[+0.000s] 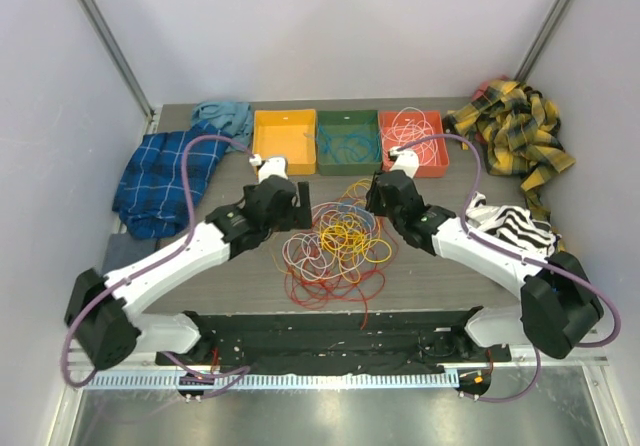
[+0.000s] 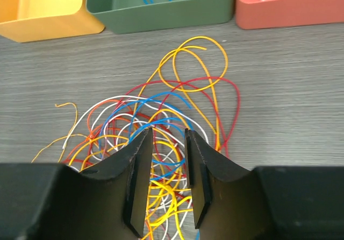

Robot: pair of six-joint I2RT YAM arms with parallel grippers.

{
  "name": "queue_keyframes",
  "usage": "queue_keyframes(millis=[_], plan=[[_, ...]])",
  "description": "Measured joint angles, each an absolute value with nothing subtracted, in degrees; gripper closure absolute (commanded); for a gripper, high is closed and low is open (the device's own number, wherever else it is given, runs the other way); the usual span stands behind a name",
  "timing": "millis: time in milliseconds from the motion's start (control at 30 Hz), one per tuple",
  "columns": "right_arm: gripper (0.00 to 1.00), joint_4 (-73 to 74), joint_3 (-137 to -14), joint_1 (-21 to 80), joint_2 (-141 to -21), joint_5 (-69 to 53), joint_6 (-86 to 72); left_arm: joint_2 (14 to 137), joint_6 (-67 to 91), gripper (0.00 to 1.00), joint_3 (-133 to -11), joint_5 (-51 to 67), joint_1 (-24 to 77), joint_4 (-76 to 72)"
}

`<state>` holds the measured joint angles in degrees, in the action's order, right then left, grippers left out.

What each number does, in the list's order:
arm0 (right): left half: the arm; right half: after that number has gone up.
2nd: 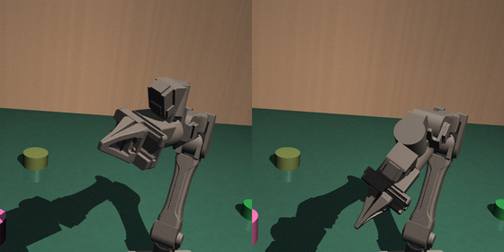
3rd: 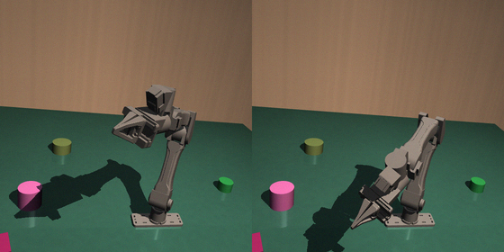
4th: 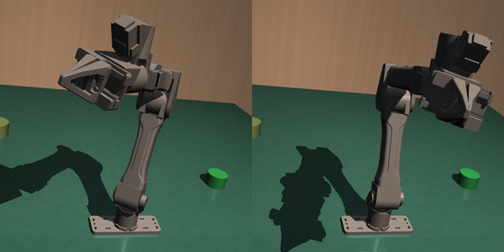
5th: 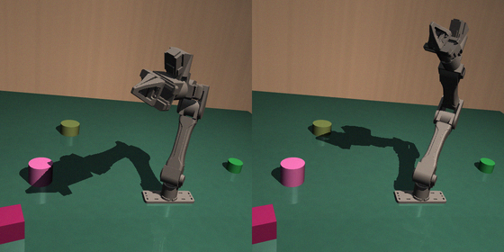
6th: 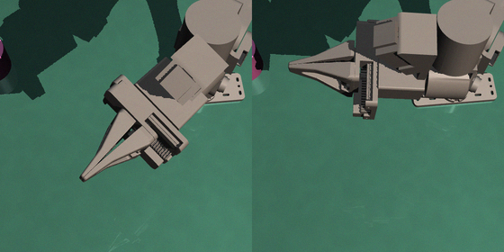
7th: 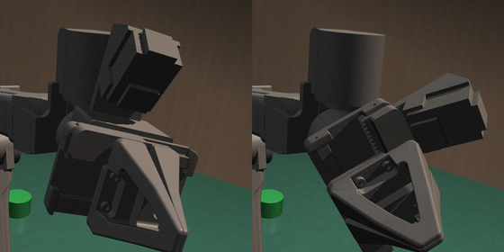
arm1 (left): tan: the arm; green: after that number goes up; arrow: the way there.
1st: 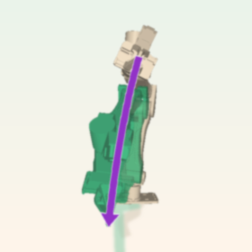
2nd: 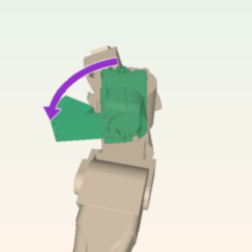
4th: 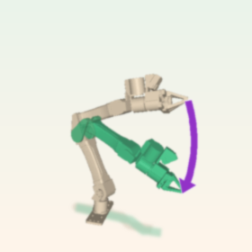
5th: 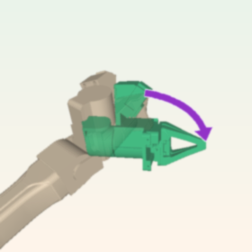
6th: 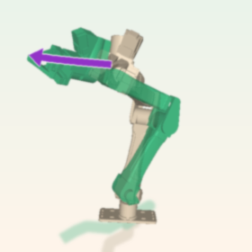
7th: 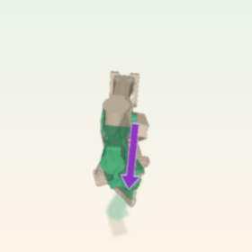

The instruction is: Untangle the cables

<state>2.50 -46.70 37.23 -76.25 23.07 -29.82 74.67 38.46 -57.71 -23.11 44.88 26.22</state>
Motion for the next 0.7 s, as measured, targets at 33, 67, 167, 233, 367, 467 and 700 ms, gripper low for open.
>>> queue_keyframes(millis=[33,67,167,233,367,467,700], plan=[[0.61,3.1,-46.7,37.1,-75.6,23.3,-29.4,72.3,38.6,0.00,-56.2,-22.6,44.9,26.5],[0.61,3.1,-46.7,37.0,-75.5,23.4,-29.3,70.3,38.8,0.00,-55.3,-22.2,44.9,26.5],[0.61,4.3,-46.7,36.9,-76.0,23.8,-28.6,64.3,39.0,0.00,-53.9,-21.3,44.9,25.8],[0.61,5.1,-46.7,36.9,-77.0,23.9,-28.6,61.6,39.1,0.00,-53.1,-20.9,44.9,25.2],[0.61,5.7,-46.7,36.9,-78.6,22.5,-28.6,59.0,39.9,0.00,-49.4,-20.6,44.9,23.9],[0.62,4.9,-46.7,37.7,-78.6,21.3,-28.7,59.4,40.1,0.03,-47.0,-19.5,44.9,23.6],[0.63,4.3,-46.5,42.0,-76.6,18.2,-28.7,65.3,41.6,0.07,-46.7,-18.9,44.9,23.8]])
